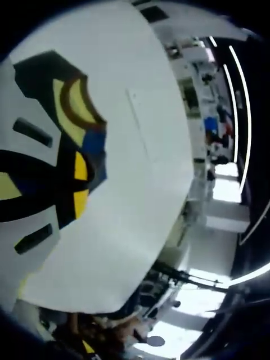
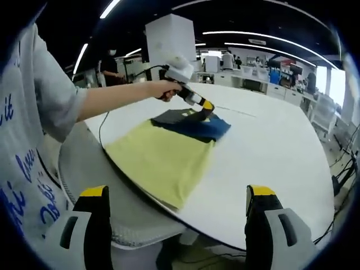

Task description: Fold the garment on the visible template until the final outline fits inside the template.

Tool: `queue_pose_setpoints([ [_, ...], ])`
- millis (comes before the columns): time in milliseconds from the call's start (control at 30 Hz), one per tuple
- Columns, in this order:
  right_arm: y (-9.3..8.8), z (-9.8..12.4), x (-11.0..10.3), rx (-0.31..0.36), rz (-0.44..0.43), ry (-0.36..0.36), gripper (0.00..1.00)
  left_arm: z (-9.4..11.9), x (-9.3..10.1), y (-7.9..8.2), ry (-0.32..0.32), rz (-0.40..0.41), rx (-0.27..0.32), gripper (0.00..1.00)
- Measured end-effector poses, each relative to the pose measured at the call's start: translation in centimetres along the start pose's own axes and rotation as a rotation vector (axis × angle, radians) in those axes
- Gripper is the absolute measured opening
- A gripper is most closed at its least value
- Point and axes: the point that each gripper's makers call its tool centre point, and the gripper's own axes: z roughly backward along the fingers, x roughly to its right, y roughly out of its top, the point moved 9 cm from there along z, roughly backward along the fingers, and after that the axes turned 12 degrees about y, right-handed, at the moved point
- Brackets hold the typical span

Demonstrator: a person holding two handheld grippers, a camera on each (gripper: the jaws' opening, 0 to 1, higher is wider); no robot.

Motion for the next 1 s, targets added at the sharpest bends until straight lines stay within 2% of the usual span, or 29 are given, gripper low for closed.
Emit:
queue_pose_setpoints([
  [600,-0.3,-0.7,0.0,-0.012,-0.025,-0.007,1.00,-2.6,1.4,-2.4,-0.051,0.032,-0.096,0.00],
  [1000,-0.5,-0.9,-0.1,-0.022,-0.031,-0.005,1.00,-2.9,1.8,-3.3,-0.068,0.034,-0.125,0.00],
])
